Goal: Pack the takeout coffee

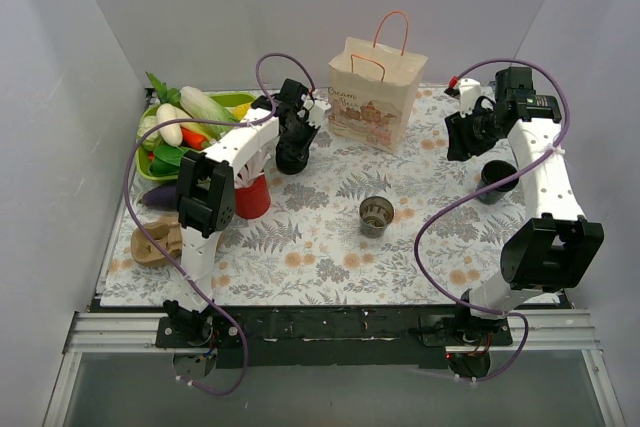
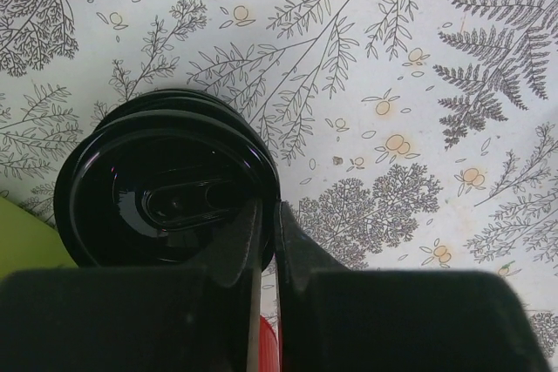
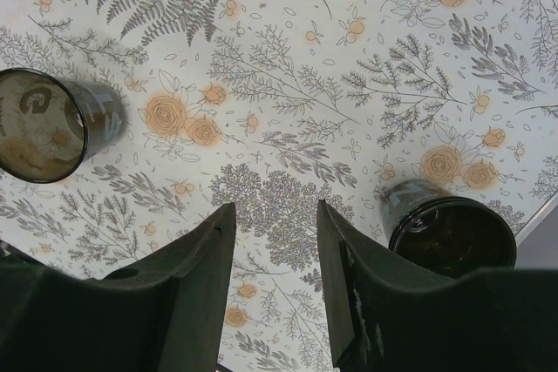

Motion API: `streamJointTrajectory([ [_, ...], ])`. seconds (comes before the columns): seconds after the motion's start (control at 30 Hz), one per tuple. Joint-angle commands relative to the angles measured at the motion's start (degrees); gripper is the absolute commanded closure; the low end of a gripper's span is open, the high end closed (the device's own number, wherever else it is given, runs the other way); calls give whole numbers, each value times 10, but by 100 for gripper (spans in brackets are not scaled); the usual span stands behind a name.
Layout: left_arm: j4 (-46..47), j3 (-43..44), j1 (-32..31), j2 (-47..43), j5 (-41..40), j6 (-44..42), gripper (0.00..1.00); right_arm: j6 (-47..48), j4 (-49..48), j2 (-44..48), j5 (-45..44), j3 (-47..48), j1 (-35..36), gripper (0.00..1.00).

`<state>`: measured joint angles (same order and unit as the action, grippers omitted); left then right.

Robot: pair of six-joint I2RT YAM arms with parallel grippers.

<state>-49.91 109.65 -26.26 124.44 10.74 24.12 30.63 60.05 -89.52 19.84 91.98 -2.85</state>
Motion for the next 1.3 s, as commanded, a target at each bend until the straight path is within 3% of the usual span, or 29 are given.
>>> streamJointTrajectory([
  [0.0,-18,36,-1,-14,10,-7,100,6,-2,-4,6,9,9,51],
  [0.37,-77,109,1,-68,52,7,100,42,24,-9,42,39,28,51],
  [0.5,-79,106,1,-119,214,12,100,91,4,34,96,31,49,49],
  [0.57,-77,77,1,-143,346,-24,100,124,-71,74,127,-28,58,47],
  [0.67,-53,31,2,-183,421,-42,100,186,-191,168,156,-110,85,41],
  [0.8,-94,49,2,-180,474,-106,100,235,-268,248,113,-215,172,38],
  [0.93,-188,88,-1,-154,503,-194,100,243,-317,240,59,-224,284,46],
  [1.03,-253,118,-15,-138,467,-255,100,271,-321,209,45,-191,339,48],
  [1.27,-290,79,-47,-161,405,-311,100,375,-310,160,33,-174,409,50],
])
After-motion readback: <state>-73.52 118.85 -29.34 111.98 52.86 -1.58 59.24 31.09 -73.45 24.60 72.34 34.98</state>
